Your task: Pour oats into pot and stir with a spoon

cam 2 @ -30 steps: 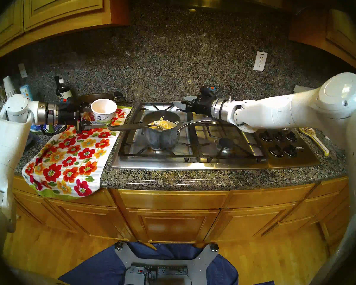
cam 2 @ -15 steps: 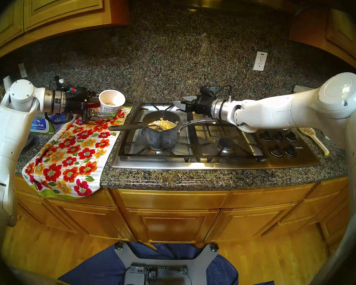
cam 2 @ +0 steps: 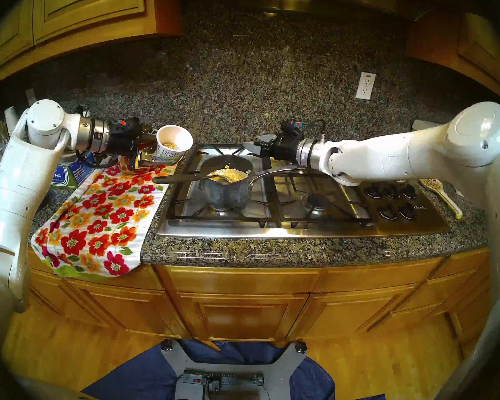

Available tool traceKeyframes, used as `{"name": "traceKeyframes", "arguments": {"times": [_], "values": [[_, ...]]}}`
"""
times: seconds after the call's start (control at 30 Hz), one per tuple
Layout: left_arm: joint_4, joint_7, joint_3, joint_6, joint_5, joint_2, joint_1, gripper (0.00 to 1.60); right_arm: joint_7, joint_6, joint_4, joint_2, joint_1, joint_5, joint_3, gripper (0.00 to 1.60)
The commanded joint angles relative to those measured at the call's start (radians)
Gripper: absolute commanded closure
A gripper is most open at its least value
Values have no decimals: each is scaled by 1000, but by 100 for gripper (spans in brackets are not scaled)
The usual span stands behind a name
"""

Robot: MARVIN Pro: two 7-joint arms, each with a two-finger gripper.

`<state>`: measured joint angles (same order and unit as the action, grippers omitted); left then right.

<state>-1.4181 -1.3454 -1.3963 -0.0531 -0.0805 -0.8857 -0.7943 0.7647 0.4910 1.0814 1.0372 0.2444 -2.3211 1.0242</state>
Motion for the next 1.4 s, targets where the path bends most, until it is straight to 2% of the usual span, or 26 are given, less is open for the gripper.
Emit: {"name": "traceKeyframes", "arguments": {"times": [0.0,0.33,0.8,1.17,1.37], "values": [[-22,6,28,-11,-25,-36,106,83,2,4,-7,1,31,-2,-14,0],[-45,28,102,-2,-100,-59,137,84,3,4,-7,1,31,-2,-14,0],[-102,99,157,23,-214,-91,154,86,3,4,-7,1,31,-2,-14,0],[-173,161,164,15,-281,-107,110,87,3,4,-6,1,32,-2,-13,0],[-245,227,165,34,-336,-92,48,87,3,4,-6,1,32,-2,-13,0]]}}
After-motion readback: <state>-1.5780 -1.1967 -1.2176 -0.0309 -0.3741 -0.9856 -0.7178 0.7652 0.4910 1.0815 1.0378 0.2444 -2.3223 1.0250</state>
